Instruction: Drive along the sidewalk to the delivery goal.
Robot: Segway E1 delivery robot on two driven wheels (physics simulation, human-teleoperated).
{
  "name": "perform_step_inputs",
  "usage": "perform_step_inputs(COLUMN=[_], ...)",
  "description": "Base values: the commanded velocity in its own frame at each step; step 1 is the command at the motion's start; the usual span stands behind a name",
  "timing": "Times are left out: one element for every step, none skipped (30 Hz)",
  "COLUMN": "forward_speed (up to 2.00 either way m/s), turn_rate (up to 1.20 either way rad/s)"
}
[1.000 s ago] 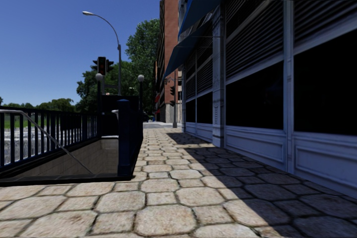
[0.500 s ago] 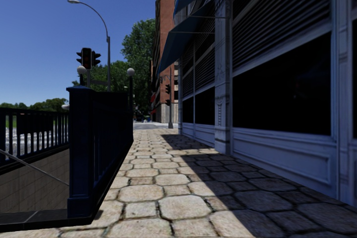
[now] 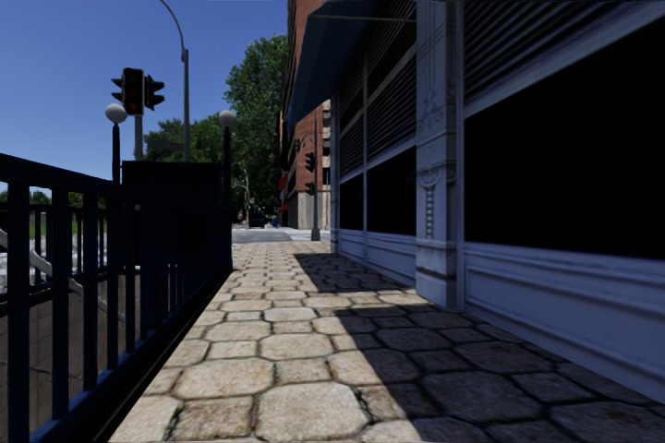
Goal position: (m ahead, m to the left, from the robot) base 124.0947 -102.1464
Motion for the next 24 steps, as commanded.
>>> perform_step_inputs(forward_speed=[2.00, 2.00, 2.00, 2.00, 2.00, 2.00, 2.00, 2.00, 2.00, 2.00, 2.00, 2.00, 2.00, 2.00, 2.00, 2.00, 2.00, 2.00, 2.00, 2.00, 2.00, 2.00, 2.00, 2.00], turn_rate=[0.00, 0.00, 0.00, 0.00, 0.00, 0.00, 0.00, 0.00, 0.00, 0.04, 0.10, 0.12, 0.12, 0.13, 0.13, 0.14, 0.14, 0.14, 0.14, 0.14, 0.14, 0.14, 0.14, 0.14])
